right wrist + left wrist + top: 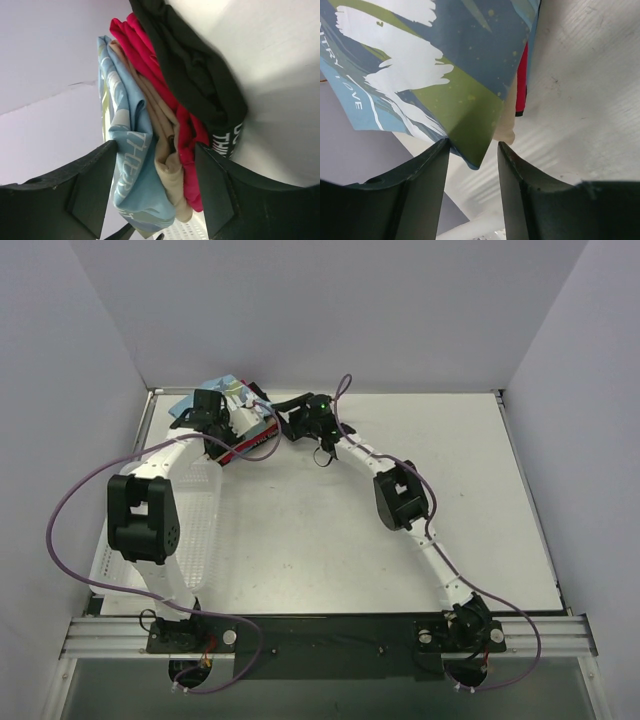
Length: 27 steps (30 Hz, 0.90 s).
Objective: Fold and stack the t-shirts
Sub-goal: Put the neatly folded tshirt into the corner of the board with the left arm
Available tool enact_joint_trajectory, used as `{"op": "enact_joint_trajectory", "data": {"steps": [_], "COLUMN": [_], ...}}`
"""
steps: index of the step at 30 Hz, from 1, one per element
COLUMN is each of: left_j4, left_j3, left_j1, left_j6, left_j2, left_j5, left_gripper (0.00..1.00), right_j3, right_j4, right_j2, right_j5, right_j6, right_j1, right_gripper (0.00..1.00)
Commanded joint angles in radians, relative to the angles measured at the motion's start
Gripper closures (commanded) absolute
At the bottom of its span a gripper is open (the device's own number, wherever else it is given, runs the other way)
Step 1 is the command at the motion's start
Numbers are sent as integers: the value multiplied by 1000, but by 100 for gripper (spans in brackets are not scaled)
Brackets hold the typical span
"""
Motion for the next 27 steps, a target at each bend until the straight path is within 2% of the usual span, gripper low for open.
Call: {"op": "enact_joint_trajectory", "data": {"steps": [1, 2, 4, 6, 7, 9, 11, 15, 20, 27], "left_j4": [111, 115, 110, 108, 108, 98, 73, 72, 76, 82], "left_j3": [-16, -16, -16, -17, -17, -16, -8, -6, -12, -12], "left_j1": [24, 26, 27, 27, 27, 30, 33, 42, 46, 46], "left_j6": [12, 6, 1, 6, 7, 4, 6, 18, 35, 43], "left_j2": [-2, -4, -2, -2, -2, -4, -7, -7, -12, -13], "left_j5": [-8, -3, 7, 11, 9, 12, 21, 9, 1, 0], "left_gripper": [48, 48, 55, 73, 92, 100, 100, 100, 100, 100], "right_j3": [33, 9, -57, -132, -146, -127, -98, 77, 15, 13], "right_j4": [48, 53, 31, -33, -105, -186, -148, -138, -121, -153], "right_j2": [-65, -83, -136, -220, -267, -300, -288, -159, -130, -142], "right_j5": [60, 42, 23, 58, 75, 128, 143, 94, 79, 69], "right_j6": [80, 85, 83, 19, -46, -123, -134, -30, 76, 68], "right_j1": [-12, -12, -16, -24, -30, -38, -39, -12, 34, 37], "right_gripper": [46, 48, 53, 48, 45, 38, 36, 42, 47, 48]}}
